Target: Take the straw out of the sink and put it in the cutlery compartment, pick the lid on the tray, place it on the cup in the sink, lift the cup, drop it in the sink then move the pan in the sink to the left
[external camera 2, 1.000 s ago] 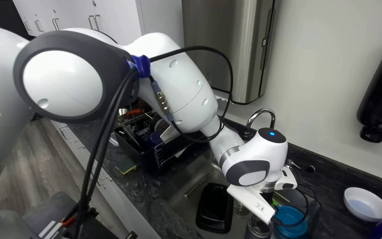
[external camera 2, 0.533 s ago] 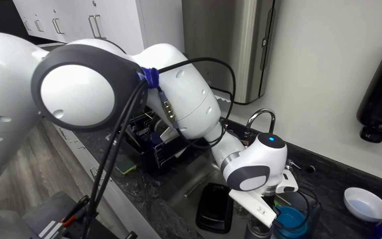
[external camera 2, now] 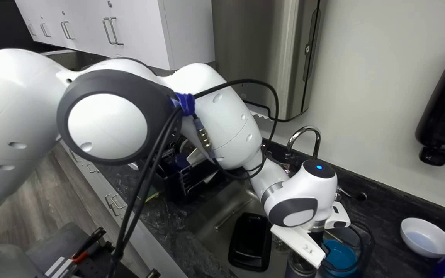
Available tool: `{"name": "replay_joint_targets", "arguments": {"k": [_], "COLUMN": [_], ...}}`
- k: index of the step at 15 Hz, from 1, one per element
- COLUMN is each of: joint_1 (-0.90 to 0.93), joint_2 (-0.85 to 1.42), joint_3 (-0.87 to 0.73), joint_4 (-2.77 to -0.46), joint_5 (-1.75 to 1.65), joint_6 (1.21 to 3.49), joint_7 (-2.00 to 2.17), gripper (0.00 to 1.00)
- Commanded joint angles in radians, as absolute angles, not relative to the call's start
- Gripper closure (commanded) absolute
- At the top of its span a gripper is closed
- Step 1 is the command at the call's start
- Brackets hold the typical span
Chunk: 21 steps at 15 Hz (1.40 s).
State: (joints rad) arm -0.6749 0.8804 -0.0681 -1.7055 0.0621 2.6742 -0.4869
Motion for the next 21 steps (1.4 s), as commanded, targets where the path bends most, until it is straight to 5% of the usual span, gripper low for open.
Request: {"name": "replay_joint_targets", "arguments": {"k": [1, 21], "joint_1": [-0.677, -0.666], "joint_2": [0.914, 1.013], "joint_3": [-0.068, -0.073], "joint_4": [-1.665, -1.501], "joint_5": [0.041, 0.014], "joint_6": [2.671, 2.514], "joint_7": [-0.468, -0.477], "gripper": [1.0, 1.0]}}
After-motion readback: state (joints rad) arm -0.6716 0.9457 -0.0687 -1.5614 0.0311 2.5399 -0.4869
